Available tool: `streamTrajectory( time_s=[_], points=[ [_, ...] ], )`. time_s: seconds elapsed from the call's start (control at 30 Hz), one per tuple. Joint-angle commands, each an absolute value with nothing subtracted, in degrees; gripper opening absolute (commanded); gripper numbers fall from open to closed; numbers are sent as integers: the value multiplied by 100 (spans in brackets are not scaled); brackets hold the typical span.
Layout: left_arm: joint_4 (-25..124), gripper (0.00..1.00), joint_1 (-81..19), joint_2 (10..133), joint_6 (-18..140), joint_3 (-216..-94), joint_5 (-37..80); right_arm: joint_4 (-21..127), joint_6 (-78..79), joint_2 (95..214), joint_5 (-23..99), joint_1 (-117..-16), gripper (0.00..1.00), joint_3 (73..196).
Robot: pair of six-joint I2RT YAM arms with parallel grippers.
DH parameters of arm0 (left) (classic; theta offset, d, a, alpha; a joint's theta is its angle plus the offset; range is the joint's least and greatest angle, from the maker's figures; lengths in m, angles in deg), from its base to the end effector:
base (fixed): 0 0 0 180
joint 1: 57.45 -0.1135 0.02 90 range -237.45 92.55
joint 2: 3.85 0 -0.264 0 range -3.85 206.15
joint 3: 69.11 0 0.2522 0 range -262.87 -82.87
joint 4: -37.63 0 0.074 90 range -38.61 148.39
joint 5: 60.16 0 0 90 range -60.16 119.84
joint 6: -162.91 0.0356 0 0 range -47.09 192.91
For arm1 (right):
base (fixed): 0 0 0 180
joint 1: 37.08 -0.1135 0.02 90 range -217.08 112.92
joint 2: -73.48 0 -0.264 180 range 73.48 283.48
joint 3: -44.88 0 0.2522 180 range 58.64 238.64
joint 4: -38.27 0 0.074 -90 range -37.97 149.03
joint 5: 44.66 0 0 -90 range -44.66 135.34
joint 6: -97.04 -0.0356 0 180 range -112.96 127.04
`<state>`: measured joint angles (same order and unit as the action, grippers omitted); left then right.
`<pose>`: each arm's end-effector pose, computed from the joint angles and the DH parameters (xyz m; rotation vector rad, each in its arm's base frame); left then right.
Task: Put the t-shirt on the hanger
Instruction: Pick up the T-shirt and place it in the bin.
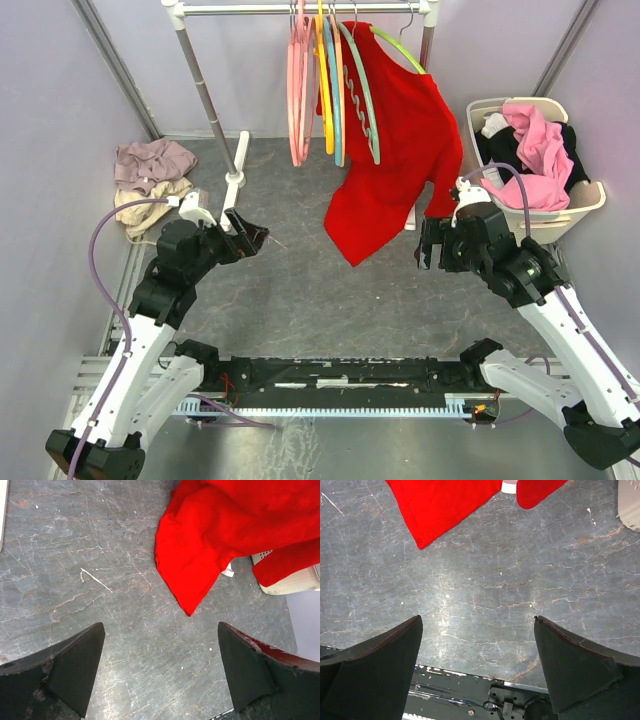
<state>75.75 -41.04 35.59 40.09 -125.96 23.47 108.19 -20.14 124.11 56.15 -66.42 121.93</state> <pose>0.1515 -0.0487 0.3180 -0.2082 1.9797 -0.6731 0.1405 0.0713 0.3548 0.0507 2.3293 0.2795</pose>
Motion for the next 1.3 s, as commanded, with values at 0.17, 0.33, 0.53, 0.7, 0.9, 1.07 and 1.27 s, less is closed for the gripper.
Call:
streamTrajectory(
  time_s=[0.17, 0.33, 0.53, 0.7, 0.9, 1.07, 1.27],
  points=[
    [7558, 99, -4136, 3472, 3890, -12646, 2218, 10670, -2050, 12361, 5725, -6634, 100, 12285],
    [7530, 99, -4132, 3479, 3873, -12646, 2194, 10717, -2060, 12349, 5738, -6632, 100, 12262],
    [7445, 99, -4132, 3544, 3863, -12684, 2105, 10799, -2101, 12463, 6069, -6633, 100, 12460],
    [7313, 99, -4130, 3698, 3892, -12743, 1982, 11277, -1930, 13191, 6950, -6614, 100, 13420],
    [7423, 99, -4136, 3876, 4005, -12895, 1848, 11250, -1844, 13857, 7110, -5957, 100, 14306],
    [7586, 99, -4136, 3800, 4039, -12869, 1798, 11240, -1746, 14149, 6266, -4640, 98, 14810],
    [7602, 99, -4136, 3907, 4022, -12770, 1581, 11335, -1791, 14652, 5161, -2766, 93, 15284]
  ],
)
